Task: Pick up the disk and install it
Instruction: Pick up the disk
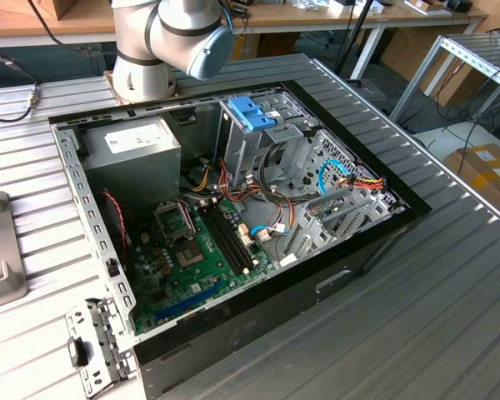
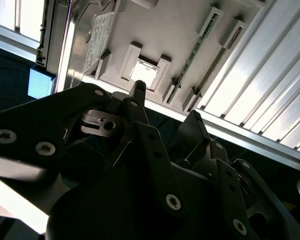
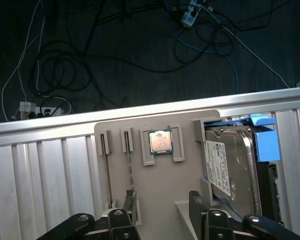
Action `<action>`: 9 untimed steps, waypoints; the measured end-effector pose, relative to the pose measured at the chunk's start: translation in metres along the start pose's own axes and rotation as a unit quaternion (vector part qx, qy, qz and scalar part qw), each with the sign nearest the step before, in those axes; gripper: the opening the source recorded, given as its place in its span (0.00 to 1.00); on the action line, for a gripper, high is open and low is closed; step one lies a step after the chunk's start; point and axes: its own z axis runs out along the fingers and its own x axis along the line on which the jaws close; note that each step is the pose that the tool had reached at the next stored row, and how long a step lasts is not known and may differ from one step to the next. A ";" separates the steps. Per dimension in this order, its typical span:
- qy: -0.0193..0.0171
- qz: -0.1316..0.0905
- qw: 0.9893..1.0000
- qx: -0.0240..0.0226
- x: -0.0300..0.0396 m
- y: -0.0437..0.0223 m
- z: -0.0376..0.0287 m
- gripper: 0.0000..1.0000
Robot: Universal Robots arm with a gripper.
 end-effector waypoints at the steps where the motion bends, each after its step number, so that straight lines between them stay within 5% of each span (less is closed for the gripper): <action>1: 0.000 0.000 1.000 0.000 -0.0007 0.0001 0.0001 0.54; 9: 0.000 0.000 1.000 0.000 -0.0064 0.0012 0.0016 0.54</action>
